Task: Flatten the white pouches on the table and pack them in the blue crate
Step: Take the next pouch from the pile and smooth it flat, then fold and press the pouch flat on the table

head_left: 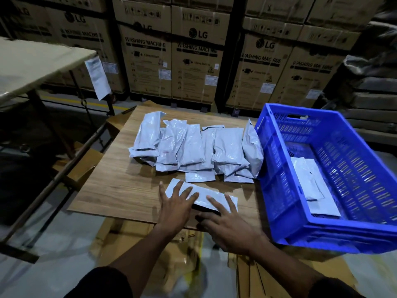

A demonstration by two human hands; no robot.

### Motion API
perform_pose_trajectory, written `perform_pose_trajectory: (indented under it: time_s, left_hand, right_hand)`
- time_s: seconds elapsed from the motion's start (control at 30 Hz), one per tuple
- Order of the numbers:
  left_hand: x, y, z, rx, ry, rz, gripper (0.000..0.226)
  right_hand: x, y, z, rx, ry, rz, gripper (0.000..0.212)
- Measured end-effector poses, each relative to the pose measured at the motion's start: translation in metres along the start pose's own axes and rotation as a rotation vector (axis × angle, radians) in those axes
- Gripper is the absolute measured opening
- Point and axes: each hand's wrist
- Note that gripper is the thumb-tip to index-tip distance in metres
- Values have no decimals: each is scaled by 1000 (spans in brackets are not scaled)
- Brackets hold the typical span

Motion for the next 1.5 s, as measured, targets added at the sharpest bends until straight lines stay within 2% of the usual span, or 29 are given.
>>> perform_pose_trajectory:
  time_s: [0.07,0.2,0.23,0.33,0.43,0.53,0.6,0.73,0.8,0.93,1.1,1.27,1.4,1.5]
  left_hand:
    - [-9,5,4,38,-6,24,66]
    - [-17,10,10,48,-52,96,60]
    - [-19,9,11,13,-71,129,61]
    - [-19,3,15,-170,-185,171,84]
    - [-5,-1,21,-197,-271,93,95]
    - [6,5,36,-135,-235,-123,73]
    - [7,11,50,-105,-204,-200,65]
    - [10,25,79,-28,-190,-286,63]
    - [12,32,93,-2,-171,-275,62]
    - [11,42,119,53,-153,-267,59]
    - [12,61,148,101,-159,-300,61]
    - [18,80,170,83,-160,-288,77]
    - [23,85,178,26,-132,-314,79]
    - [38,84,175,54,-121,-296,74]
  right_hand:
    - [-3,7,-1,-61,-62,-70,42]
    - [-16,25,13,85,-2,-49,34]
    - [-22,28,19,135,21,-57,32]
    - [-33,24,42,230,86,-20,20]
    - [-44,14,58,311,150,159,29]
    - [-65,0,69,358,238,354,24]
    - [-84,-10,78,387,307,473,24]
    - [-133,-34,109,445,359,696,23]
    - [-153,-53,132,486,345,775,23]
    - [-176,-97,179,598,270,828,21]
    - [-161,-160,236,763,202,716,23]
    - [-113,-204,271,822,138,352,29]
    - [-73,-214,296,910,134,33,33]
    - [-53,-213,309,897,80,-112,30]
Point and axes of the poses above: each hand's wrist, its own y-axis towards the middle knuckle, its own x-axis out of the palm, z = x × y, and after that the axes turned 1 degree about x, right-handed
